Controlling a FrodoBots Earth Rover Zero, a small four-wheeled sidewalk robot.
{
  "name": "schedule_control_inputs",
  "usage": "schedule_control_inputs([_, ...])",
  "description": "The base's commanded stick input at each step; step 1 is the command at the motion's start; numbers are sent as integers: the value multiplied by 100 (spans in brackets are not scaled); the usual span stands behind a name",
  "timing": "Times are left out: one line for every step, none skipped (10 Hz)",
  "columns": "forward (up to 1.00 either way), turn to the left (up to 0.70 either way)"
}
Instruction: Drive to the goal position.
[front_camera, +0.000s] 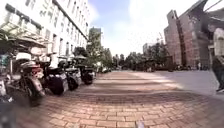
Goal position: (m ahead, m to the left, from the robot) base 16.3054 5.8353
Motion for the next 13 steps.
schedule_control_inputs([70,0])
schedule_control_inputs([70,0])
schedule_control_inputs([70,0])
schedule_control_inputs([70,0])
schedule_control_inputs([70,0])
schedule_control_inputs([70,0])
schedule_control_inputs([70,0])
schedule_control_inputs([70,0])
schedule_control_inputs([70,0])
schedule_control_inputs([70,0])
schedule_control_inputs([70,0])
schedule_control_inputs([70,0])
schedule_control_inputs([70,0])
